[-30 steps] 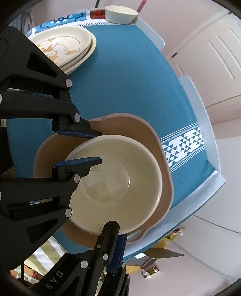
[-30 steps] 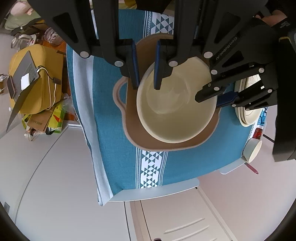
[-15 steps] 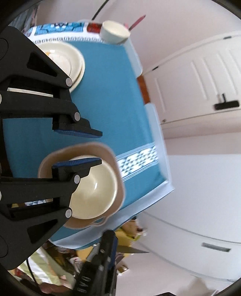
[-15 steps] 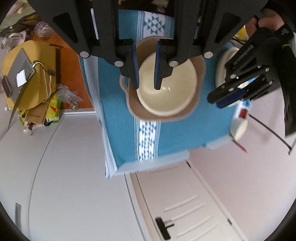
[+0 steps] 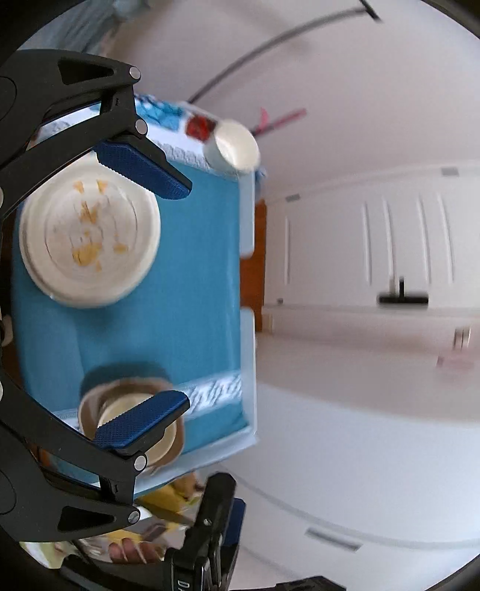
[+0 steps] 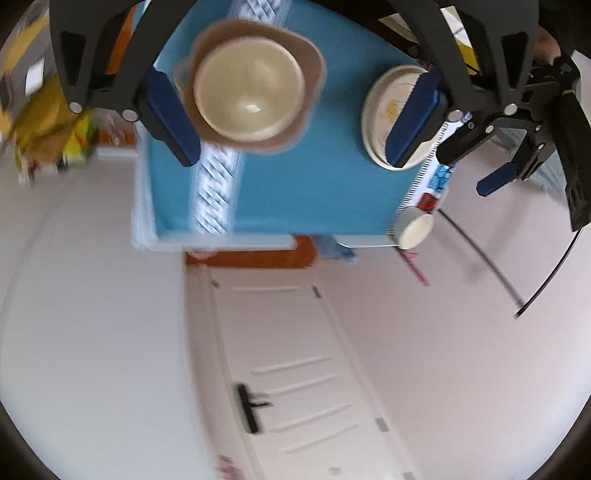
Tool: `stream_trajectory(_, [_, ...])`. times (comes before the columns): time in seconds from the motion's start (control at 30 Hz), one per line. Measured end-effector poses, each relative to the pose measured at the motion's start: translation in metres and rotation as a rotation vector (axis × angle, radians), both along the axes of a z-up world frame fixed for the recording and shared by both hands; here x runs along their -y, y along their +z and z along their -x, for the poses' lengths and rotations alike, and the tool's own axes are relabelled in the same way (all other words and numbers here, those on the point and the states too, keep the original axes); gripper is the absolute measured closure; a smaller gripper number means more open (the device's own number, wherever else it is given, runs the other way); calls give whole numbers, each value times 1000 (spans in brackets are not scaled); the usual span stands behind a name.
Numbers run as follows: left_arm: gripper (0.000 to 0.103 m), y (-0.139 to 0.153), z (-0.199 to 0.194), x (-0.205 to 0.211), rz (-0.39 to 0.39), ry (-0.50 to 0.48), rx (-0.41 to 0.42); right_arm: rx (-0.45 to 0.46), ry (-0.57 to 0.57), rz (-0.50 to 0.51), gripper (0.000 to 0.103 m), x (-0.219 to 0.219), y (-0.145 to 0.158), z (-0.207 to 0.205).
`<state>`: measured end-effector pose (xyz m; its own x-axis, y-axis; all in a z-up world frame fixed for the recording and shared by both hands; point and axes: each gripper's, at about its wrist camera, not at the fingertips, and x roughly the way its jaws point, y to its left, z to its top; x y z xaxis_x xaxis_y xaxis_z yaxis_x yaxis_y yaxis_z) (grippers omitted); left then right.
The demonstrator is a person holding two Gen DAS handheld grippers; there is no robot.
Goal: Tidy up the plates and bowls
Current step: 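Open both grippers and move them toward the white bowl, then grasp the rim of the white bowl with both grippers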
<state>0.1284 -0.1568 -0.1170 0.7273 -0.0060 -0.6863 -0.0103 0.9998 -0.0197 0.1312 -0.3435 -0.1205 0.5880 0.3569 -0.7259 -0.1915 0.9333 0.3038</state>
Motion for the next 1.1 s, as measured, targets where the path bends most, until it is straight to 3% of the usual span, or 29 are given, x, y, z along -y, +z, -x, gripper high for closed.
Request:
stream_trajectory(0.1, [0, 8, 3, -42, 25, 93, 5, 100, 104, 15, 1, -37, 17, -20])
stream_trajectory(0.27, [0, 13, -7, -120, 94, 217, -9, 106, 235, 105, 1, -103, 35, -64])
stream_trajectory(0.4, [0, 7, -28, -179, 166, 281, -46, 141, 250, 120, 1, -149, 52, -102])
stream_trajectory(0.47, [0, -1, -42, -209, 235, 304, -61, 104, 295, 108, 1, -175, 48, -130])
stream_trajectory(0.6, [2, -36, -72, -259, 368, 342, -138, -73, 342, 22, 1, -223, 7, -194])
stream_trajectory(0.67, [9, -62, -91, -281, 432, 346, -189, -164, 352, 15, 1, -249, -27, -222])
stream_trajectory(0.73, [23, -90, -110, -298, 485, 347, -242, -220, 363, 33, 2, -271, -59, -241])
stream_trajectory(0.8, [30, -116, -129, -310, 512, 347, -287, -270, 373, 31, 10, -288, -87, -255])
stream_trajectory(0.87, [40, -143, -146, -319, 524, 344, -325, -332, 388, 9, 28, -301, -117, -265])
stream_trajectory(0.97, [51, -172, -167, -330, 547, 337, -361, -392, 392, 2, 37, -320, -152, -274])
stream_trajectory(1.1, [52, -193, -187, -338, 554, 316, -386, -438, 383, -9, 49, -337, -181, -282])
